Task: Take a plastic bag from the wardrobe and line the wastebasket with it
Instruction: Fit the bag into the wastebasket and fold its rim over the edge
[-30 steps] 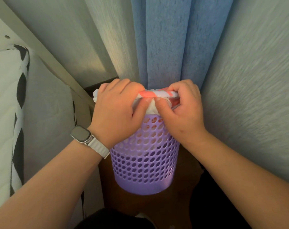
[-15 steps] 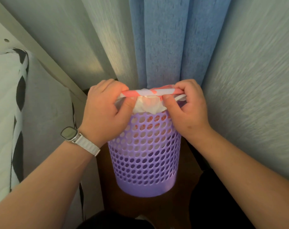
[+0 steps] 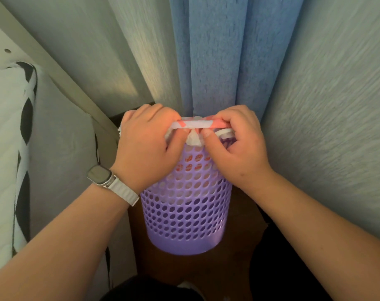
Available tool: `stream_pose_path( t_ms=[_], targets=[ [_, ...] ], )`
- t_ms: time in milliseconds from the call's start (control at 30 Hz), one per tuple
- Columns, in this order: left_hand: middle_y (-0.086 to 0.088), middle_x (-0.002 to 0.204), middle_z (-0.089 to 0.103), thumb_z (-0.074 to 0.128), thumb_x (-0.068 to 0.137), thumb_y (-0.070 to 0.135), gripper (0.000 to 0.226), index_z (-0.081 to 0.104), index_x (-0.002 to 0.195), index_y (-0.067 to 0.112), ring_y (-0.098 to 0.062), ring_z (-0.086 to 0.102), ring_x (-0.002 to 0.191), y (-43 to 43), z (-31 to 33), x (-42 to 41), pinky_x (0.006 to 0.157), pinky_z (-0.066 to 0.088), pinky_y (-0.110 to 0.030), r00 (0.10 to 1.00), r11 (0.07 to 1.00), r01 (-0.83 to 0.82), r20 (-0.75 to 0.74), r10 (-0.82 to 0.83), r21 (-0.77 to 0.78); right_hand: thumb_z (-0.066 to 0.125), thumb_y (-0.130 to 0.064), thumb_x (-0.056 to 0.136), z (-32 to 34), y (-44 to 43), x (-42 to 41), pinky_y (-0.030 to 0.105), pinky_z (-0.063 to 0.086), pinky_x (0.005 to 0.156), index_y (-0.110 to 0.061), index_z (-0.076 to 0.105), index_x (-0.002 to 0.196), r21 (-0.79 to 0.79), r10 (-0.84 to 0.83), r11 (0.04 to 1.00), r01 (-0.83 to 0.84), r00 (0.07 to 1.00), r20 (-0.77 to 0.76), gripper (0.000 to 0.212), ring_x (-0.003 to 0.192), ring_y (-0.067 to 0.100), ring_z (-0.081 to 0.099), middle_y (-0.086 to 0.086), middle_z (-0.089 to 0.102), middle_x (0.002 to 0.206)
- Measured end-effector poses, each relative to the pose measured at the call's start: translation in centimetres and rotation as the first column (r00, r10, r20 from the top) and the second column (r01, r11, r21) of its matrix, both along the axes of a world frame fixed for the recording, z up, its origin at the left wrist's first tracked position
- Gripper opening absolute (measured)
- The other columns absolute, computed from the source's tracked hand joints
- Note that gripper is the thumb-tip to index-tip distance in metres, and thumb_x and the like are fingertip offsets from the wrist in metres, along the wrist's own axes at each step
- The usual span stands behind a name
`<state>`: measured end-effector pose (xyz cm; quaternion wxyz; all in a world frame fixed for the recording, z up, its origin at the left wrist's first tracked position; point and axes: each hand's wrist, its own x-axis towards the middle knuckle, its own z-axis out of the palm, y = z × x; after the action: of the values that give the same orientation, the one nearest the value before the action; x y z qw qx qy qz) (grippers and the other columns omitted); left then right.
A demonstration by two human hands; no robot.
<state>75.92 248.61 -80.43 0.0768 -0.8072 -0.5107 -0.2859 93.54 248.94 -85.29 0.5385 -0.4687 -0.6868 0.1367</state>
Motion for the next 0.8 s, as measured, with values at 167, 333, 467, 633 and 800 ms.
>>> stream_pose_path(
  t_ms=[167, 333, 467, 633, 800],
  targets=[
    [-0.004, 0.075, 0.056, 0.048, 0.091, 0.03, 0.024, 0.058, 0.082, 0.01, -0.027, 0.052, 0.073, 0.5, -0.1, -1.4, 0.072, 0.035, -0.04, 1.0, 1.0, 0.006, -0.003, -0.006, -0.019, 0.055, -0.028, 0.089, -0.2, 0.7, 1.1, 0.043, 0.047, 0.084, -0.006, 0.066, 0.1, -0.035, 0.041, 0.998, -0.045, 0.994, -0.102, 0.027, 0.092, 0.016, 0.057, -0.004, 0.058, 0.097],
    [0.0, 0.074, 0.049, 0.048, 0.09, 0.028, 0.024, 0.058, 0.082, 0.008, -0.021, 0.047, 0.071, 0.6, 0.1, -1.8, 0.072, 0.034, -0.038, 0.999, 1.0, 0.011, 0.042, -0.011, -0.003, 0.059, -0.029, 0.089, -0.5, 0.9, 1.5, 0.043, 0.047, 0.087, -0.01, 0.069, 0.099, -0.05, 0.099, 0.994, -0.102, 0.993, -0.064, 0.024, 0.095, 0.018, 0.059, 0.003, 0.066, 0.099],
    [0.005, 0.075, 0.044, 0.048, 0.091, 0.027, 0.024, 0.057, 0.08, 0.008, -0.015, 0.042, 0.071, 0.7, -0.1, -1.8, 0.068, 0.038, -0.04, 0.994, 1.0, 0.027, 0.105, -0.027, -0.002, 0.061, -0.03, 0.087, -0.5, 0.9, 1.3, 0.042, 0.047, 0.083, -0.012, 0.065, 0.095, -0.076, 0.06, 0.995, -0.066, 0.995, -0.078, 0.02, 0.09, 0.018, 0.058, 0.0, 0.063, 0.094],
    [0.005, 0.075, 0.047, 0.05, 0.089, 0.027, 0.024, 0.06, 0.082, 0.007, -0.018, 0.046, 0.07, 0.3, 0.0, -1.3, 0.067, 0.043, -0.047, 0.983, 0.998, 0.066, 0.175, -0.061, -0.021, 0.056, -0.031, 0.089, -0.5, 0.6, 1.1, 0.038, 0.042, 0.073, -0.012, 0.056, 0.085, -0.059, -0.03, 0.998, 0.026, 0.997, -0.069, 0.019, 0.081, 0.015, 0.048, -0.006, 0.048, 0.085],
    [-0.003, 0.09, 0.065, 0.055, 0.088, 0.036, 0.032, 0.068, 0.103, 0.011, -0.025, 0.06, 0.084, -0.7, 1.1, -0.6, 0.078, 0.044, -0.048, 0.988, 0.99, 0.144, 0.064, -0.144, -0.008, 0.058, -0.031, 0.088, -0.1, 0.3, 0.6, 0.04, 0.04, 0.071, -0.015, 0.054, 0.083, -0.023, -0.068, 0.997, 0.067, 0.997, -0.044, 0.018, 0.079, 0.017, 0.046, -0.005, 0.045, 0.083]
  ],
)
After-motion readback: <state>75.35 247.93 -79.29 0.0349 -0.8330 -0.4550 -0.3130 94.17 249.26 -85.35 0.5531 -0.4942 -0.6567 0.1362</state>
